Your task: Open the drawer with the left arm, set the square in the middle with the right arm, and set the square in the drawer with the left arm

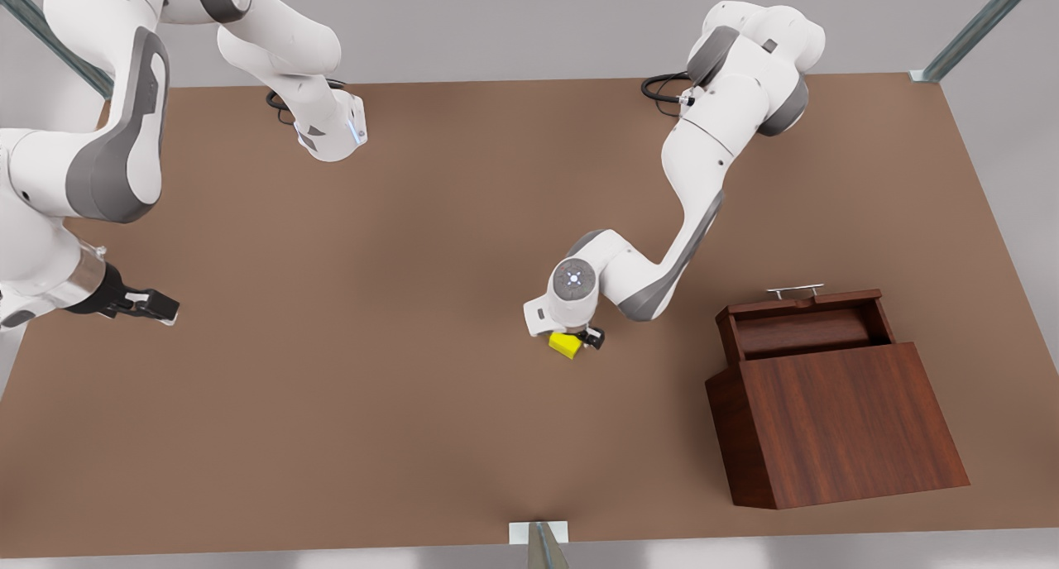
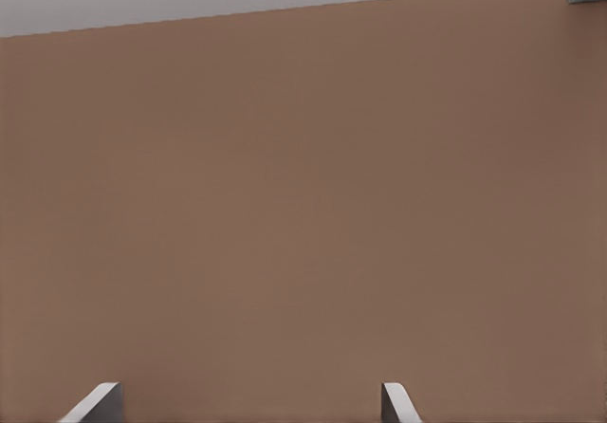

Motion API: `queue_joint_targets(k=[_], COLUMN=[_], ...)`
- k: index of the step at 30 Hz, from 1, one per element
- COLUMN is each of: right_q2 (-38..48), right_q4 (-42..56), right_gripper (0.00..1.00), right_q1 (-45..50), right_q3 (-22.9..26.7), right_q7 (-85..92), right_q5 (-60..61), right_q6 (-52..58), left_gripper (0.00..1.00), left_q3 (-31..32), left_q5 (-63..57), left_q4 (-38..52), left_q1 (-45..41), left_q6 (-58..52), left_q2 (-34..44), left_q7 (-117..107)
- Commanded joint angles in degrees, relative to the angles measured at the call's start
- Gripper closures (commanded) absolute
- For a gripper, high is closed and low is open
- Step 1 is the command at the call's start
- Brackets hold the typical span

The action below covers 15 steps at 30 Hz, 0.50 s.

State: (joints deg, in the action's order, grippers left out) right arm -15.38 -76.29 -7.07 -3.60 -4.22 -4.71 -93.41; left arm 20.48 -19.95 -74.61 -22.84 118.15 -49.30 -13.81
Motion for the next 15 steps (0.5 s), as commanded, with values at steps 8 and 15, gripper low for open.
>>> queue_joint_targets(k=[8, 15], right_q2=[0.00, -0.70], right_q4=[0.53, 0.53], right_gripper=[0.00, 0.00], right_q1=[-0.13, -1.89], right_q3=[0.08, 0.08], right_q7=[-0.09, 0.62], right_q5=[0.05, -0.04], right_q6=[-0.11, -8.72], left_gripper=[0.00, 0.00], left_q3=[0.00, 0.00], left_q5=[-2.64, -5.01], left_q4=[-0.18, -0.10], left_q1=[-0.19, -0.19], left_q6=[-0.02, 0.33], left_q2=[-2.12, -4.14], left_q7=[0.19, -0.25])
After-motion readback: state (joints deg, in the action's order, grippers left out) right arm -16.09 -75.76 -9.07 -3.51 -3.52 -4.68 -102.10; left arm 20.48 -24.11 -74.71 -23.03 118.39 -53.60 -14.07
